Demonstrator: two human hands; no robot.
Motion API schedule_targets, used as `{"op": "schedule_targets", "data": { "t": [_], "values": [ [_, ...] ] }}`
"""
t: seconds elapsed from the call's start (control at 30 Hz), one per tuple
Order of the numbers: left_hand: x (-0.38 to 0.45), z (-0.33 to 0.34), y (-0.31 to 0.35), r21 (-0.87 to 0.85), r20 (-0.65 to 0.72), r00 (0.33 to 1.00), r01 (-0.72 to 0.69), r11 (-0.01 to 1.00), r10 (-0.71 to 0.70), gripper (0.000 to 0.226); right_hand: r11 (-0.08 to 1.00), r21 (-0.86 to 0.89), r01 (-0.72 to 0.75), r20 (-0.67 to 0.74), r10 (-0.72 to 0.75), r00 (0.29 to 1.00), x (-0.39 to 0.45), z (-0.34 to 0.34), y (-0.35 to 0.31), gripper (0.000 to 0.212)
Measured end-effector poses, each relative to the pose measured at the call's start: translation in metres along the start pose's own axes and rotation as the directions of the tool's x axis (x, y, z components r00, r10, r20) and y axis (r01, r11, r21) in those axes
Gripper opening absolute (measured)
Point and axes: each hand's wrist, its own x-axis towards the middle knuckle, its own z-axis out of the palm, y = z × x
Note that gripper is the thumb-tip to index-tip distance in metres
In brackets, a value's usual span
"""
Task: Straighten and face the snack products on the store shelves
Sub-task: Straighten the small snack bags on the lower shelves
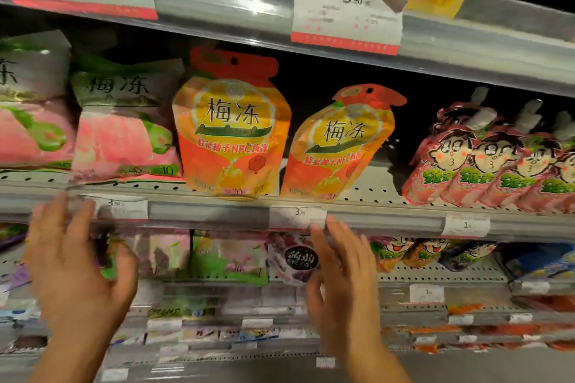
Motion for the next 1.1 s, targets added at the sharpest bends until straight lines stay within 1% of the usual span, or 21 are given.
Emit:
{"op": "schedule_targets", "data": {
  "t": [0.07, 0.17, 0.23, 0.3, 0.33, 0.4, 0.47, 0.53, 0.6, 0.63, 0.7, 0.77, 0.83, 0.93, 1.03, 1.1],
  "values": [
    [0.006, -0.001, -0.014, 0.019, -0.023, 1.000, -0.005, 1.000, 0.005, 0.067, 0.999, -0.033, -0.040, 0.050, 0.042, 0.998, 0.002, -0.003, -0.006, 0.075],
    [0.016, -0.011, -0.038, 0.094, -0.050, 0.999, 0.006, 0.996, -0.001, 0.070, 0.997, -0.060, -0.044, 0.083, 0.049, 0.995, 0.002, -0.007, -0.014, 0.071],
    [0.019, -0.017, -0.052, 0.158, -0.063, 0.995, -0.062, 0.985, 0.072, 0.071, 0.994, -0.099, -0.044, 0.117, 0.056, 0.992, 0.000, -0.008, -0.016, 0.070],
    [0.017, -0.020, -0.060, 0.167, -0.065, 0.987, -0.132, 0.977, 0.144, 0.071, 0.989, -0.139, -0.049, 0.153, 0.071, 0.986, -0.001, -0.011, -0.018, 0.073],
    [0.015, -0.021, -0.062, 0.157, -0.061, 0.986, -0.144, 0.977, 0.155, 0.072, 0.987, -0.153, -0.053, 0.162, 0.078, 0.984, -0.001, -0.011, -0.020, 0.074],
    [0.013, -0.019, -0.066, 0.152, -0.021, 0.988, -0.147, 0.977, 0.152, 0.077, 0.981, -0.183, -0.060, 0.182, 0.094, 0.979, -0.001, -0.011, -0.024, 0.076],
    [0.013, -0.019, -0.070, 0.208, 0.072, 0.985, -0.171, 0.963, 0.159, 0.086, 0.979, -0.193, -0.071, 0.201, 0.110, 0.973, -0.001, -0.011, -0.028, 0.079],
    [0.017, -0.022, -0.075, 0.310, 0.174, 0.971, -0.211, 0.927, 0.163, 0.095, 0.980, -0.146, -0.132, 0.200, 0.160, 0.967, -0.007, -0.009, -0.041, 0.081],
    [0.018, -0.027, -0.081, 0.351, 0.242, 0.957, -0.240, 0.905, 0.160, 0.102, 0.974, -0.041, -0.223, 0.204, 0.227, 0.952, -0.023, 0.004, -0.061, 0.082],
    [0.018, -0.029, -0.082, 0.350, 0.253, 0.952, -0.257, 0.901, 0.173, 0.104, 0.972, 0.011, -0.235, 0.231, 0.227, 0.946, -0.033, 0.012, -0.076, 0.082],
    [0.019, -0.032, -0.080, 0.342, 0.269, 0.948, -0.261, 0.903, 0.172, 0.106, 0.966, 0.088, -0.243, 0.331, 0.202, 0.922, -0.063, 0.036, -0.105, 0.078],
    [0.018, -0.038, -0.079, 0.338, 0.303, 0.940, -0.258, 0.905, 0.155, 0.108, 0.966, 0.097, -0.241, 0.457, 0.172, 0.873, -0.099, 0.059, -0.130, 0.070],
    [0.017, -0.041, -0.081, 0.342, 0.322, 0.935, -0.262, 0.902, 0.149, 0.108, 0.984, 0.063, -0.169, 0.541, 0.109, 0.834, -0.120, 0.080, -0.143, 0.069],
    [0.019, -0.042, -0.084, 0.336, 0.333, 0.930, -0.274, 0.901, 0.159, 0.106, 0.990, 0.016, -0.143, 0.556, 0.110, 0.824, -0.111, 0.109, -0.146, 0.073],
    [0.019, -0.045, -0.090, 0.323, 0.357, 0.922, -0.272, 0.906, 0.150, 0.106, 0.983, -0.015, -0.182, 0.624, 0.151, 0.767, -0.091, 0.127, -0.153, 0.078],
    [0.019, -0.047, -0.094, 0.320, 0.361, 0.917, -0.293, 0.901, 0.170, 0.103, 0.981, -0.037, -0.188, 0.608, 0.172, 0.775, -0.088, 0.138, -0.157, 0.080]
  ]
}}
